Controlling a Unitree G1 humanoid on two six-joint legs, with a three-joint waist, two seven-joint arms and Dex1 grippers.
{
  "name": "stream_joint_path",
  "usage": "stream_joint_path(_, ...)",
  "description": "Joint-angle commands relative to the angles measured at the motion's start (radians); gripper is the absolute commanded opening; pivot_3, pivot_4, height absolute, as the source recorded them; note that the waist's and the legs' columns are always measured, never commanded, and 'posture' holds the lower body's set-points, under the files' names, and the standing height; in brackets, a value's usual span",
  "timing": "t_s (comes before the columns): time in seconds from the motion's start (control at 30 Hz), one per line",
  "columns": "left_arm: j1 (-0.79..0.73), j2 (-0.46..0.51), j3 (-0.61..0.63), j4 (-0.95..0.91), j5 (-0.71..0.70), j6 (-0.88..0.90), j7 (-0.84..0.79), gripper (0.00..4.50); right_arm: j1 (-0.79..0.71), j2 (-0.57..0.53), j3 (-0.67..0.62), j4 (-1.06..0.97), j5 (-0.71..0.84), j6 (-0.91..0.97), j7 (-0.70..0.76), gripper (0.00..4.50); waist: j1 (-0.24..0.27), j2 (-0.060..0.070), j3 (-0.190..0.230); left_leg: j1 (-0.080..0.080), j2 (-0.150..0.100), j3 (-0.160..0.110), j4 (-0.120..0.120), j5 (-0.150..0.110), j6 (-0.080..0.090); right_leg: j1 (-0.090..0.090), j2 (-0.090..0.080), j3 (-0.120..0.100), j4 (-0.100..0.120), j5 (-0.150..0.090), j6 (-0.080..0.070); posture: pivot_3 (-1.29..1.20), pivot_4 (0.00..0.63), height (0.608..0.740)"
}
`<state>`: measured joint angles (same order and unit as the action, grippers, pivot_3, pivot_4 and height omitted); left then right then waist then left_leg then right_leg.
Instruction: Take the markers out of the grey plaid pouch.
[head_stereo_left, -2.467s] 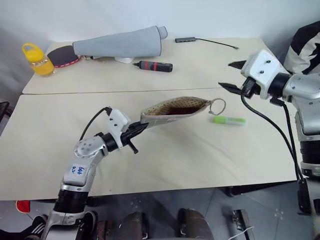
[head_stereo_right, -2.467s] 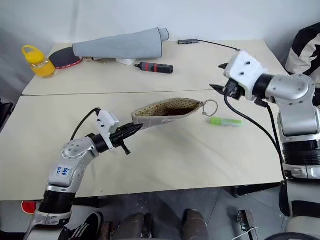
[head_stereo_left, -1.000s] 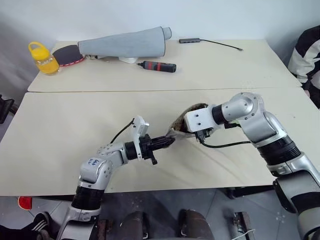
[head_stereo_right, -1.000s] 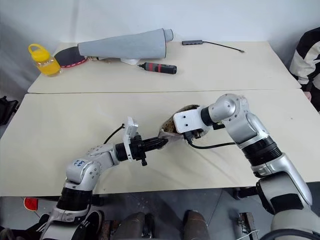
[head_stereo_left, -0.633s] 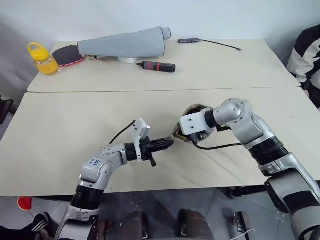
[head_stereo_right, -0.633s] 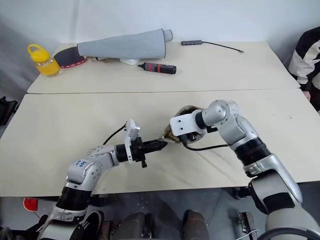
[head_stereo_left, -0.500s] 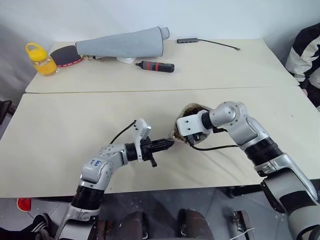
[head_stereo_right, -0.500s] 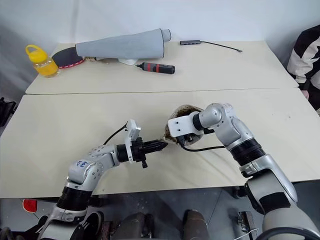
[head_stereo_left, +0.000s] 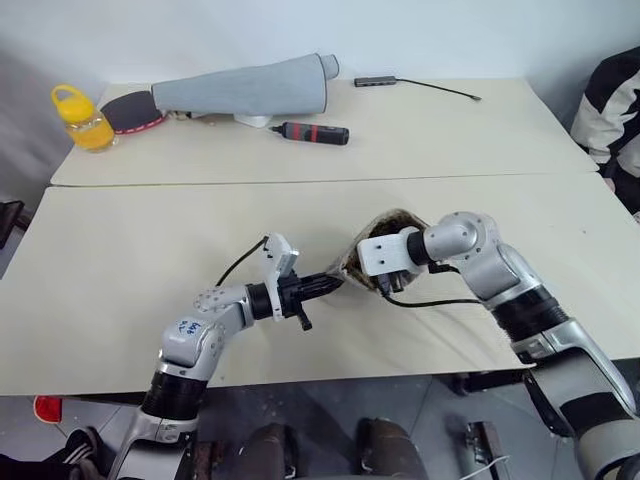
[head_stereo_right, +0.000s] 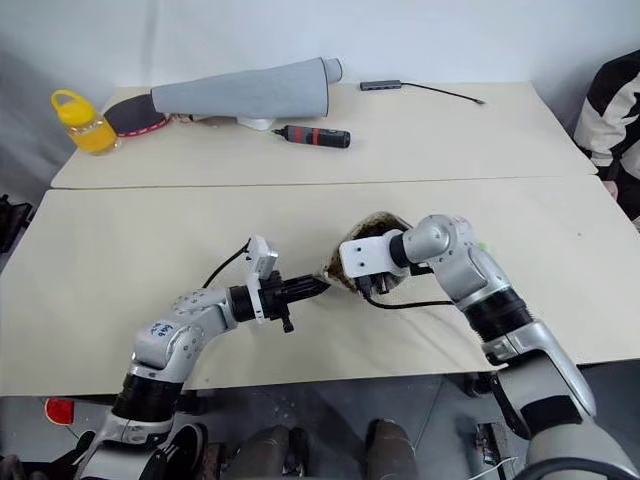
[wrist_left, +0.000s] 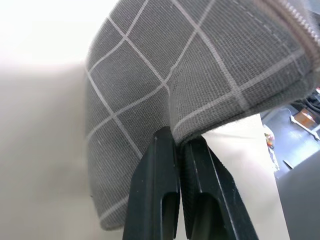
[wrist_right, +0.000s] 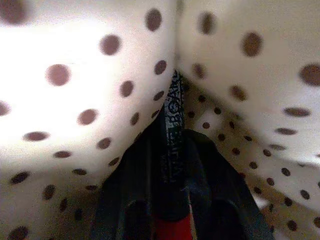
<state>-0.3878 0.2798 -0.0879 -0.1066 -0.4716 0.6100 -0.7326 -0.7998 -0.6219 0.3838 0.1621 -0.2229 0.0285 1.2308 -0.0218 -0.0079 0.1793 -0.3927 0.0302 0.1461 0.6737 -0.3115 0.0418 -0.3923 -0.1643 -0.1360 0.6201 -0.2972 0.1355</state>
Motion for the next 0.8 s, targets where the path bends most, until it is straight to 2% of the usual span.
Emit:
stream_joint_path(0.03, -0.013, -0.010, 0.013, -0.012, 0.007, -0.045, 0.011, 0.00, 0.003, -0.041, -0.068, -0.128, 0.074, 0.060, 0.036, 0.59, -0.003, 0.000, 0.000, 0.000, 0.000, 0.000, 0.000, 0.000, 0.000, 0.000, 0.000, 0.000, 0.000, 0.000, 0.000, 0.00, 0.150, 0.740)
stream_joint_path(0.17, -0.023, -0.026, 0.024, 0.010, 0.013, -0.071, 0.034, 0.00, 0.026, -0.079, -0.121, -0.230, 0.168, 0.133, 0.077, 0.59, -0.003, 0.000, 0.000, 0.000, 0.000, 0.000, 0.000, 0.000, 0.000, 0.000, 0.000, 0.000, 0.000, 0.000, 0.000, 0.00, 0.150, 0.740)
stream_joint_path(0.4, -0.035, -0.048, 0.032, 0.021, 0.004, -0.087, 0.043, 0.00, 0.058, -0.073, -0.108, -0.278, 0.187, 0.199, 0.070, 0.59, -0.003, 0.000, 0.000, 0.000, 0.000, 0.000, 0.000, 0.000, 0.000, 0.000, 0.000, 0.000, -0.001, 0.000, 0.000, 0.00, 0.150, 0.740)
stream_joint_path(0.53, -0.036, -0.047, 0.023, 0.012, 0.025, -0.122, 0.040, 0.00, 0.071, -0.034, -0.145, -0.295, 0.238, 0.328, 0.032, 0.59, -0.003, 0.000, 0.000, 0.000, 0.000, 0.000, 0.000, 0.000, 0.000, 0.000, 0.000, 0.000, -0.001, 0.000, 0.000, 0.00, 0.150, 0.740)
stream_joint_path(0.63, -0.005, -0.015, -0.036, -0.016, 0.081, -0.190, -0.007, 0.00, 0.079, 0.000, -0.178, -0.258, 0.257, 0.427, -0.035, 0.59, -0.003, 0.000, 0.000, 0.000, 0.000, 0.000, 0.000, 0.000, 0.000, 0.000, 0.000, 0.000, 0.000, 0.000, 0.000, 0.00, 0.150, 0.740)
stream_joint_path(0.8, 0.018, -0.009, -0.053, -0.018, 0.101, -0.236, -0.017, 0.00, 0.083, 0.004, -0.175, -0.226, 0.256, 0.423, -0.073, 0.59, -0.001, 0.000, 0.000, 0.000, 0.000, 0.000, -0.001, 0.000, 0.000, 0.000, 0.000, 0.000, -0.001, 0.000, 0.000, 0.00, 0.150, 0.740)
